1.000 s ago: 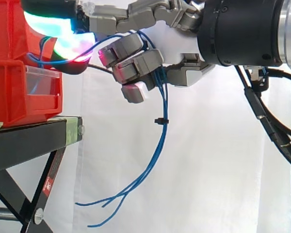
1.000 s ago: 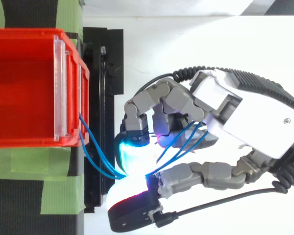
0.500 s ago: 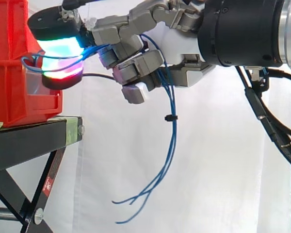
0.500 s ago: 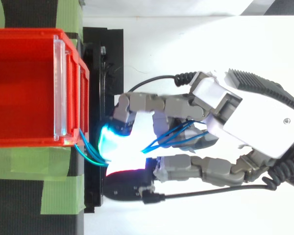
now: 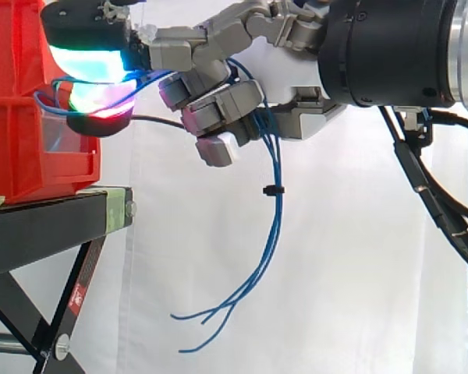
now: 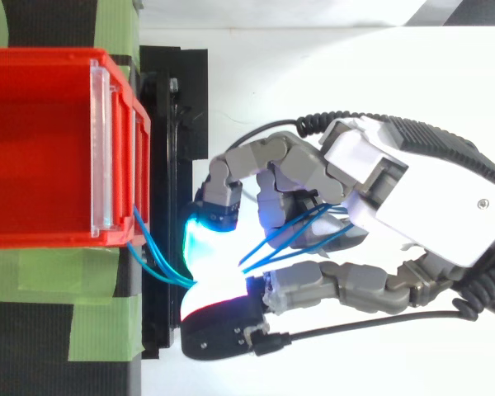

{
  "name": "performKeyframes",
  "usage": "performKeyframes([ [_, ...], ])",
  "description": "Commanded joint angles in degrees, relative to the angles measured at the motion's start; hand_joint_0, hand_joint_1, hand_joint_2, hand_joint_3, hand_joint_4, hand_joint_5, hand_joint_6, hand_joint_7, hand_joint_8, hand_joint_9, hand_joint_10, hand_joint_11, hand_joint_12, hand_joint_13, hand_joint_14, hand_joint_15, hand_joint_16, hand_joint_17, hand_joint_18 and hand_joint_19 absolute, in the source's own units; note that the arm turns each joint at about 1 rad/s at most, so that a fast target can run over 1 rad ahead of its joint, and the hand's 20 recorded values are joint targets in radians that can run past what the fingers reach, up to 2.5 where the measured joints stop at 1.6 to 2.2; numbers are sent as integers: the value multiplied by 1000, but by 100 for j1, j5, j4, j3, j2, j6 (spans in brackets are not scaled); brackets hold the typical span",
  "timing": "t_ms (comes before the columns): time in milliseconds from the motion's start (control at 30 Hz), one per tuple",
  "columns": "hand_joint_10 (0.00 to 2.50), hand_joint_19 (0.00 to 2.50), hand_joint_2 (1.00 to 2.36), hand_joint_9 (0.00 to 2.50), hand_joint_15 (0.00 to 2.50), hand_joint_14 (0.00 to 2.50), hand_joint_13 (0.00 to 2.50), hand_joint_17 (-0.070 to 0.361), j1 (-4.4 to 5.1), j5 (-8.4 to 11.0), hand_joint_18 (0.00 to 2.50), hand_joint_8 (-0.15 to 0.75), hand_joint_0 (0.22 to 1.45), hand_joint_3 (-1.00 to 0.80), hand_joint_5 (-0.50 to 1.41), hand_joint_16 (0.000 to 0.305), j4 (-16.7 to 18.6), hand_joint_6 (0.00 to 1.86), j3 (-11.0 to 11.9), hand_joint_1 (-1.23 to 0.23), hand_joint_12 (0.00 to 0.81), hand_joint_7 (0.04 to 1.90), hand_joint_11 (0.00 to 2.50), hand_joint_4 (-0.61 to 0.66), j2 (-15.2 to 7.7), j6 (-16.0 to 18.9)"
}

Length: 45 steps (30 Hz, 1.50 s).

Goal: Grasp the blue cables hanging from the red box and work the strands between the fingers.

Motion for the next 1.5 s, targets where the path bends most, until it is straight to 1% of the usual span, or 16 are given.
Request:
performKeyframes([
  [0,2500,1281,1009,674,1322,2500,998,102,-1,0,1373,376,1200,-195,614,45,0,4,1,-698,418,1562,2465,200,0,0],
  [133,2500,1281,1001,674,1322,2500,998,102,-1,0,1373,376,967,-131,263,45,-18,326,1,-737,418,1338,2465,225,0,0],
  [200,2500,1281,1007,674,1322,2500,998,102,-1,0,1373,376,913,-216,-2,45,-18,881,1,-744,418,1184,2465,225,0,0],
  [367,2500,1281,1015,674,1322,2500,998,102,-1,0,1373,376,1233,-338,-96,45,-18,1493,1,-785,418,1118,2465,129,0,0],
  [500,2500,1281,1012,674,1322,2500,998,102,-9,-9,1373,376,1354,-189,132,45,-9,1419,1,-681,418,1168,2465,68,0,141],
  [567,2500,1281,1012,674,1322,2500,998,102,-36,-35,1373,376,1367,-161,182,45,-18,1346,1,-676,418,1140,2465,74,0,650],
  [633,2500,1281,1008,674,1322,2500,998,102,-44,-70,1373,376,1329,-133,390,45,-26,725,1,-699,418,1321,2465,108,0,1125],
  [667,2500,1281,1002,674,1322,2500,998,102,-44,-97,1373,376,1186,-75,491,45,-35,127,1,-704,418,1509,2465,175,0,1327],
  [733,2500,1281,1217,674,1322,2500,998,102,-53,-123,1373,376,970,-152,493,45,-123,2,1,-653,418,1493,2465,244,0,1635],
  [833,2500,1281,1254,674,1322,2500,998,102,-44,-123,1373,376,916,-153,431,45,-229,56,1,-688,418,1491,2465,239,0,1705],
  [867,2500,1281,1001,674,1322,2500,998,102,-53,-123,1373,376,1071,-60,288,45,-246,348,1,-752,418,1398,2465,182,0,1731],
  [900,2500,1281,1009,674,1322,2500,998,102,-44,-123,1373,376,1150,-171,129,45,-255,779,1,-775,418,1282,2465,124,0,1767],
  [1033,2500,1281,1010,674,1322,2500,998,102,-44,-237,1373,376,1277,-382,-79,45,-273,1369,-8,-780,418,1077,2465,44,0,2074],
  [1200,2500,1281,1000,674,1322,2500,998,102,-44,-316,1373,376,1125,-1000,-231,45,-290,1380,-8,-853,418,1074,2465,107,0,2171],
  [1367,2500,1281,1000,674,1322,2500,998,102,-53,-351,1373,376,1170,-1000,-220,45,-325,1409,-8,-843,418,1051,2465,111,0,2294],
  [1467,2500,1281,1012,674,1322,2500,998,102,-44,-369,1373,376,1347,-578,-54,45,-352,1351,-8,-743,418,1054,2465,58,0,2347],
])
